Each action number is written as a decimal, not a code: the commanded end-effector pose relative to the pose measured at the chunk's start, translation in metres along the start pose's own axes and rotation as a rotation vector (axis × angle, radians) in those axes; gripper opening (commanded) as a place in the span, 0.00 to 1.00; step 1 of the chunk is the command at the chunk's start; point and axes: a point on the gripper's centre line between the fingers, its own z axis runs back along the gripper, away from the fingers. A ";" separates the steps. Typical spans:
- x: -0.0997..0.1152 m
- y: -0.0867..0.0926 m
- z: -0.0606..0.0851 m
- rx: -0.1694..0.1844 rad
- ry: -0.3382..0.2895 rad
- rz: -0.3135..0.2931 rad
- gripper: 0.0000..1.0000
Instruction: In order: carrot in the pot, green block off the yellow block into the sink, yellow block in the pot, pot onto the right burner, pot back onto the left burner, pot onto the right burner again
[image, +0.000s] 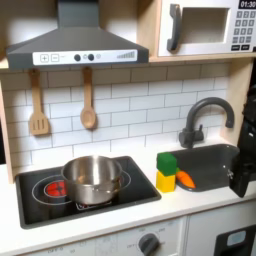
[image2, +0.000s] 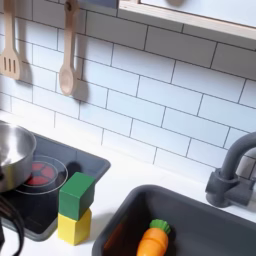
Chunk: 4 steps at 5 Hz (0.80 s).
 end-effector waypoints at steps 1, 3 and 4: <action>0.000 0.000 0.000 0.000 -0.002 0.000 1.00; 0.003 -0.001 -0.009 0.005 0.006 -0.004 1.00; 0.004 -0.002 -0.014 0.011 0.012 -0.013 1.00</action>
